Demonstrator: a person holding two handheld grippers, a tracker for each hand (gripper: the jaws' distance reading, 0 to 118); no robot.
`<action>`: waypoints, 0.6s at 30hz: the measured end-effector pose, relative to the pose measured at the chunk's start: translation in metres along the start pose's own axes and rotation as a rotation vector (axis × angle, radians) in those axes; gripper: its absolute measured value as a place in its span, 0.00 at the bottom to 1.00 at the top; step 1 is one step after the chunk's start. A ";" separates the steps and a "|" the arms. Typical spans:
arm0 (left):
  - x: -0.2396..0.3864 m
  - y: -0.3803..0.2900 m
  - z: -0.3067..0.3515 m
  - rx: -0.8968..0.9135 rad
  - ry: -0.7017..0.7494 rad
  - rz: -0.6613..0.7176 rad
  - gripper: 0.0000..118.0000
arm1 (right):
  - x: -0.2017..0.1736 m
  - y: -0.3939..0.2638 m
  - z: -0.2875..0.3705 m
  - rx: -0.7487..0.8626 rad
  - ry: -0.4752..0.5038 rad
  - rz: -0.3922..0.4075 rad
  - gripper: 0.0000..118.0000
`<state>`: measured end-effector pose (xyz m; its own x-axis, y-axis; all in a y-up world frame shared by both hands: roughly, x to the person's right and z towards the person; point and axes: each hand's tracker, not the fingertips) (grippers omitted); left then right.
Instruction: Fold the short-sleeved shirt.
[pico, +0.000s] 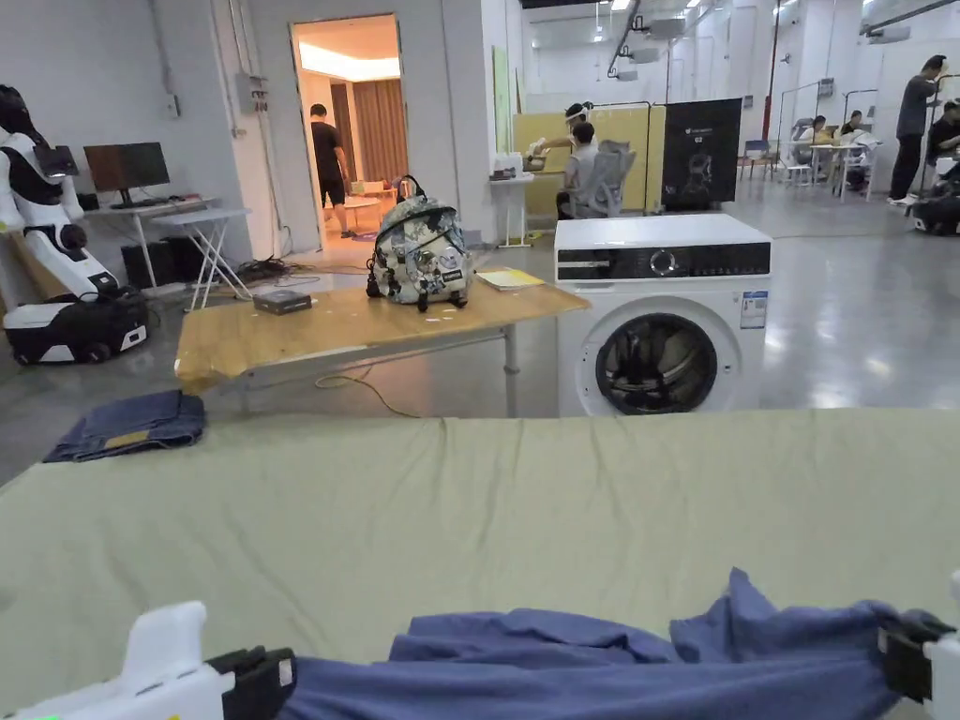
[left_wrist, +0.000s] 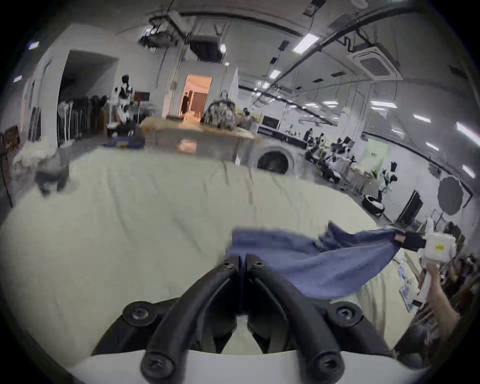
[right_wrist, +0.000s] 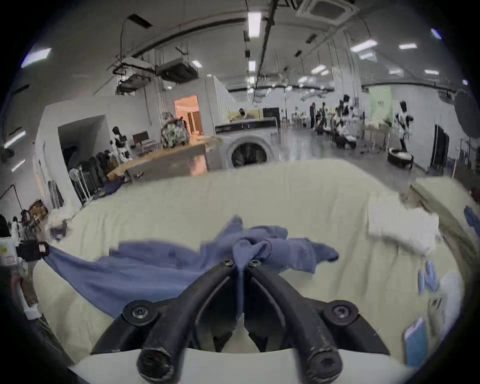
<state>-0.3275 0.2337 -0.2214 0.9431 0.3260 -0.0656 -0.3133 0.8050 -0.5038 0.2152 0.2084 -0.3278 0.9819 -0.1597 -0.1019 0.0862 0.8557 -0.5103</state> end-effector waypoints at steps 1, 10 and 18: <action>-0.001 -0.025 0.012 -0.024 -0.011 0.010 0.00 | 0.010 -0.028 0.013 -0.023 -0.017 -0.032 0.01; -0.033 -0.165 0.108 -0.122 0.095 0.263 0.00 | 0.046 -0.183 0.141 -0.167 -0.092 -0.218 0.01; -0.022 -0.174 0.123 -0.100 0.188 0.066 0.28 | 0.036 -0.196 0.178 -0.150 -0.142 -0.197 0.55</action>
<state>-0.3075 0.1472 -0.0258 0.9282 0.2705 -0.2554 -0.3708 0.7288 -0.5756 0.2636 0.1227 -0.0797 0.9633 -0.2361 0.1273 0.2624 0.7306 -0.6304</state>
